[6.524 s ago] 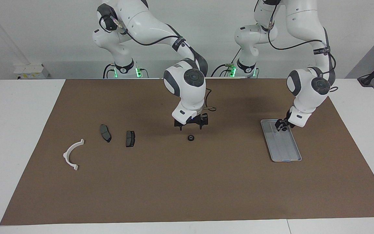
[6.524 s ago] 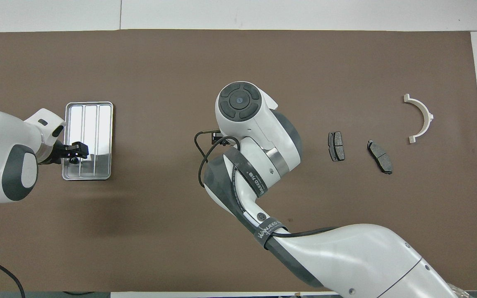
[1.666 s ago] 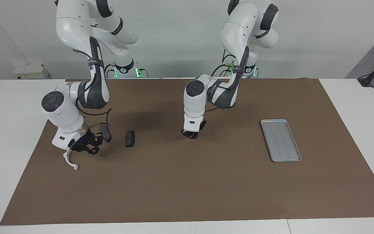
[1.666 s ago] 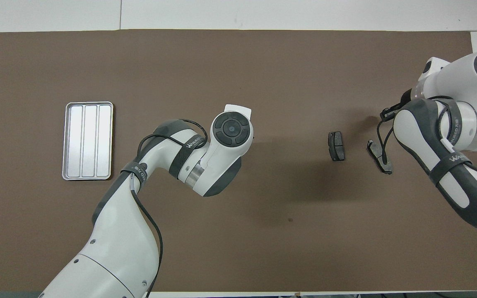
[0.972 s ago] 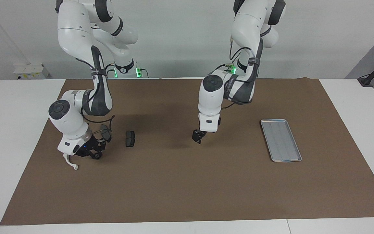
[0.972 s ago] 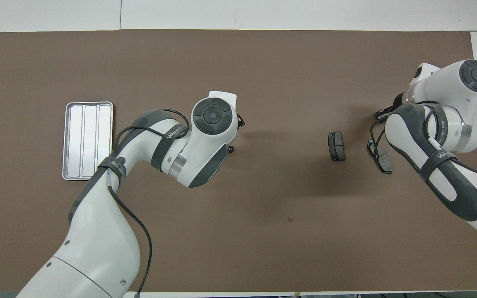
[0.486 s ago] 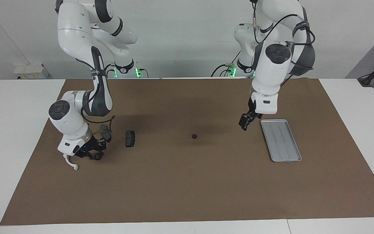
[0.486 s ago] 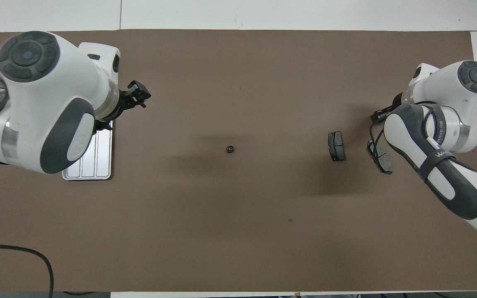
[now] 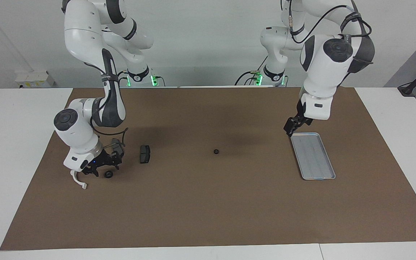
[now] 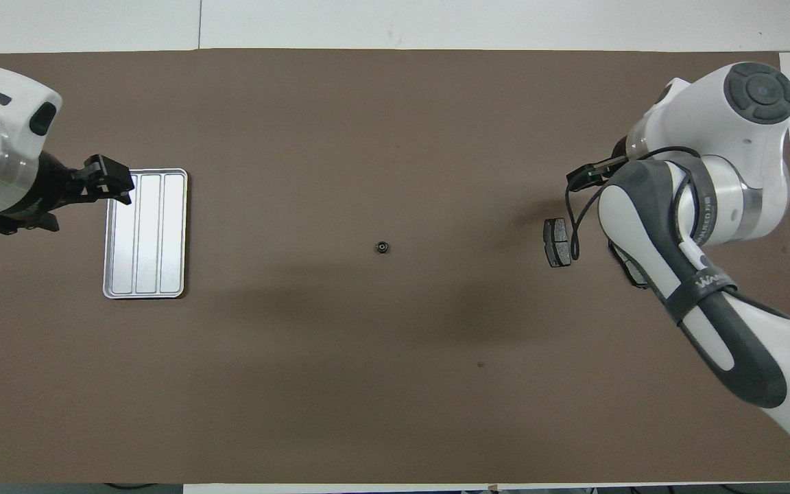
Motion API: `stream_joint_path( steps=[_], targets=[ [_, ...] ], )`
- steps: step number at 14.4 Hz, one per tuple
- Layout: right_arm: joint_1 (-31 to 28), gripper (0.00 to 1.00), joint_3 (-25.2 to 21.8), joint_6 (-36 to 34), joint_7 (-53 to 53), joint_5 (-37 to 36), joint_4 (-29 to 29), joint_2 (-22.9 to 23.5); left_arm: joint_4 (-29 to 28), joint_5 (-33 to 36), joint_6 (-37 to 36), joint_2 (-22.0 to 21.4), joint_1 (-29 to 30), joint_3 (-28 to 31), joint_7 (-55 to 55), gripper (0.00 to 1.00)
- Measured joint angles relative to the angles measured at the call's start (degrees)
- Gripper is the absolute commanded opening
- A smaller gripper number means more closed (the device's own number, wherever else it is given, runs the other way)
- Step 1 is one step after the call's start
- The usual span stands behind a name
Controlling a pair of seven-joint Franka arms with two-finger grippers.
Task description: Place bearing gear from tray to pile
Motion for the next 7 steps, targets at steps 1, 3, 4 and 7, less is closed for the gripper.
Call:
stream_joint_path(
  steps=[1, 3, 4, 7],
  targets=[
    [3.37, 0.99, 0.09, -2.21, 5.26, -0.02, 1.48, -0.49, -0.02, -0.03, -1.50, -1.11, 1.16, 0.02, 2.71, 1.00],
    [10.75, 0.99, 0.18, -5.72, 16.43, -0.12, 4.12, -0.68, -0.08, -0.04, -3.58, -2.37, 2.92, -0.07, 6.46, 1.00],
    [14.74, 0.99, 0.19, -6.64, 21.89, -0.32, 4.94, -0.68, -0.09, -0.04, -3.93, -2.58, 3.62, -0.14, 7.88, 1.00],
    [23.47, 0.99, 0.24, -6.89, 33.36, -0.66, 5.51, -0.58, -0.15, -0.13, -4.03, -2.60, 5.05, -0.15, 10.80, 1.00]
  ],
)
